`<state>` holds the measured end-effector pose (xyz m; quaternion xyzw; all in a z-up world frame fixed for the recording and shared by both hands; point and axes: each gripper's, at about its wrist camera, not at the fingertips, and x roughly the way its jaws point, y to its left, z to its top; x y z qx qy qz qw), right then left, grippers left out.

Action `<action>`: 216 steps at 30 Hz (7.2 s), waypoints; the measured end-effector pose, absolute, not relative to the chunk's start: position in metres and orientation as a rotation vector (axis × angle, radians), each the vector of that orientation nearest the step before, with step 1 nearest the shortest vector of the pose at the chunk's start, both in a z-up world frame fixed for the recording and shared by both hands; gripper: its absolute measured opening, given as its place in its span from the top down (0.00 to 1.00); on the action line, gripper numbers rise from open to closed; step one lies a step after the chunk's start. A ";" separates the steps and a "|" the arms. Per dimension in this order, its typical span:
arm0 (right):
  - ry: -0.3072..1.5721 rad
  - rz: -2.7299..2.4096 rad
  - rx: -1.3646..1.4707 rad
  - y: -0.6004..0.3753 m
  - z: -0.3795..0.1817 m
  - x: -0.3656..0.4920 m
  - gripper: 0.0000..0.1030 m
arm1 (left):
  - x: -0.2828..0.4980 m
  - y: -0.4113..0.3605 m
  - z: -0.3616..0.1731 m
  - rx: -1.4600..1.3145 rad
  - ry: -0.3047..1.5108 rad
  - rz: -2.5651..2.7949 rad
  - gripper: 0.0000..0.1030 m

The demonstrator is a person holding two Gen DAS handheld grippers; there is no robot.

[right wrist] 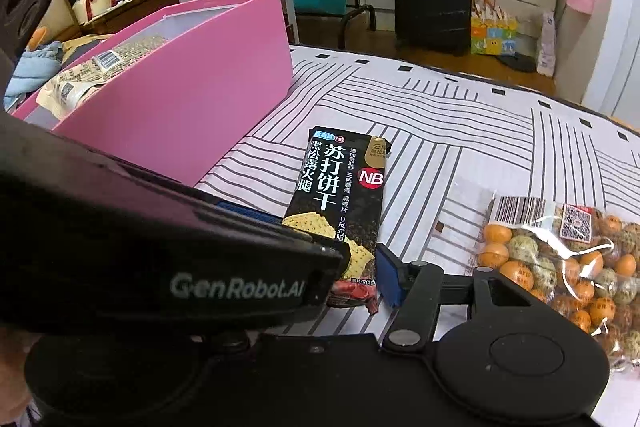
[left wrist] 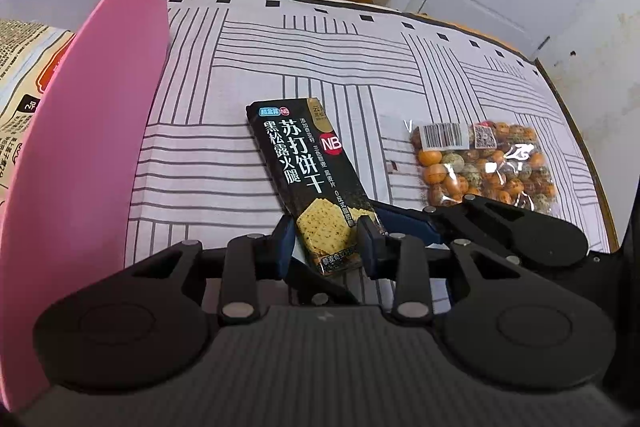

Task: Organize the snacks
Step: 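Grasp the black NB cracker pack with the left gripper, then carry the cracker pack with the left gripper over the pink box, then open the left gripper to drop the cracker pack into the pink box, then move the left gripper to the clear bag of coated peanuts, then grasp the peanut bag by its sealed end with the left gripper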

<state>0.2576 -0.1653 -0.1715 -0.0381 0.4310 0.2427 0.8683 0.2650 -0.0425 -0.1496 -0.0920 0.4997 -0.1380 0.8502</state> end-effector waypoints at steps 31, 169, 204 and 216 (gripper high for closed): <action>0.815 0.532 -0.153 -0.155 -0.078 0.162 0.39 | 0.170 -0.022 -0.052 -0.090 1.021 -0.406 0.69; 1.073 0.104 0.161 -0.304 -0.169 0.264 0.08 | 0.332 -0.164 -0.156 -0.304 1.224 -0.737 0.50; 0.989 -0.017 0.195 -0.283 -0.166 0.240 0.17 | 0.301 -0.170 -0.155 -0.191 1.136 -0.675 0.66; 0.962 0.083 0.201 -0.266 -0.140 0.204 0.18 | 0.261 -0.150 -0.122 -0.135 1.130 -0.628 0.66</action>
